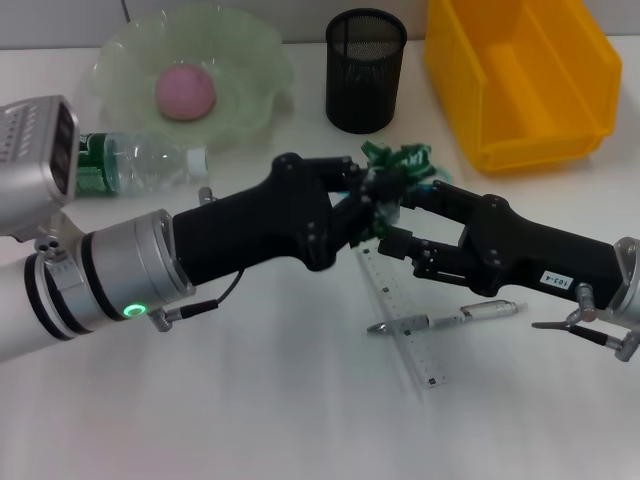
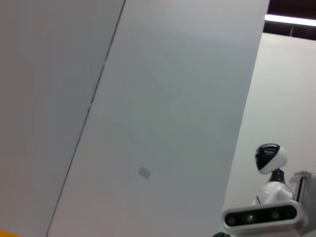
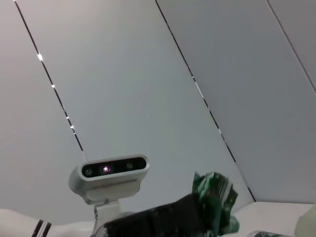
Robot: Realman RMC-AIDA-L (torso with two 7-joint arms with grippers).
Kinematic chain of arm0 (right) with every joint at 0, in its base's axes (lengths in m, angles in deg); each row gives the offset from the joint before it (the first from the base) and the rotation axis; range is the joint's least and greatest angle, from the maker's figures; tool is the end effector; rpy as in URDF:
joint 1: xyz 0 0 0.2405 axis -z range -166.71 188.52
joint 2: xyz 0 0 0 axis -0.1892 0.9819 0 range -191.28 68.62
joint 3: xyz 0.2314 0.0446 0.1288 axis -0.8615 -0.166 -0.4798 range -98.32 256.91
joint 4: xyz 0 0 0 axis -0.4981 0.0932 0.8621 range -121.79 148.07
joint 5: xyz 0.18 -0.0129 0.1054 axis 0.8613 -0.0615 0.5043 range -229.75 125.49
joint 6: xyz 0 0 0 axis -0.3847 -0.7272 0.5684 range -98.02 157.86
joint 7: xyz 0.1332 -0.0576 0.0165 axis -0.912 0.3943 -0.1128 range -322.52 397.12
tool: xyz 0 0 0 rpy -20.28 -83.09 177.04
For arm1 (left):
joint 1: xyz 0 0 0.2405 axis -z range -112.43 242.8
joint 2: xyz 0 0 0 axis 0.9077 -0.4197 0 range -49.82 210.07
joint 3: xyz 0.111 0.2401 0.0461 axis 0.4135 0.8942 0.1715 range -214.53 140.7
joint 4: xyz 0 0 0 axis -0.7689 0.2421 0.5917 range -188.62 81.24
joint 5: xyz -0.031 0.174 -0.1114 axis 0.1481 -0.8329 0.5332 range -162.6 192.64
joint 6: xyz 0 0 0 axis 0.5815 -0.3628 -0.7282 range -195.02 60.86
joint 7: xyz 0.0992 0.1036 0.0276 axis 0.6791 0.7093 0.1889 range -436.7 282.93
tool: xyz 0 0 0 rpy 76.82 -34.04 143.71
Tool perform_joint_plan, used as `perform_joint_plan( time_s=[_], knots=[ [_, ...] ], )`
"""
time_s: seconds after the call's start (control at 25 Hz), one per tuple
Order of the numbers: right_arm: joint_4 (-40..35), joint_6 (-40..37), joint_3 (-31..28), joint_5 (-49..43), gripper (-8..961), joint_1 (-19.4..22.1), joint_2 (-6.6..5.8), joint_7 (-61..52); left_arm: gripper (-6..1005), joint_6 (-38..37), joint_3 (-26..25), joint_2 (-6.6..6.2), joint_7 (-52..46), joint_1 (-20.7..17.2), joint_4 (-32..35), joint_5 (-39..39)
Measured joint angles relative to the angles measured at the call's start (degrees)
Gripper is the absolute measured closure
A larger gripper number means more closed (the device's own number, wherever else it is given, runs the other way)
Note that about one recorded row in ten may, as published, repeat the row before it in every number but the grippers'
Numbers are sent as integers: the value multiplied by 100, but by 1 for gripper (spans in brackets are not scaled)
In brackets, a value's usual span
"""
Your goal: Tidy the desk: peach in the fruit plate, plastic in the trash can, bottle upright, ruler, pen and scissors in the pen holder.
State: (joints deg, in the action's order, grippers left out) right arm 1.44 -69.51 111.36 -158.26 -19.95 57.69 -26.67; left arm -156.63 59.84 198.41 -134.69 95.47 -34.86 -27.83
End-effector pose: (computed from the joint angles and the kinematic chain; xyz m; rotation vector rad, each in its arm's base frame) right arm 0.2528 0.2867 -0.0471 -2.6164 0.7154 1.3156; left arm -0.2017 0.2988 -0.0690 -2.6333 -0.4676 -1.4131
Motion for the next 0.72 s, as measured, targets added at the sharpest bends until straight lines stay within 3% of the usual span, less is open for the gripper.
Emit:
perform_joint_plan(
  time_s=[0.72],
  knots=[
    [127,88,2,6,155,-99,17,-36,925,106,-43,20,-59,79,42,-130]
  ],
)
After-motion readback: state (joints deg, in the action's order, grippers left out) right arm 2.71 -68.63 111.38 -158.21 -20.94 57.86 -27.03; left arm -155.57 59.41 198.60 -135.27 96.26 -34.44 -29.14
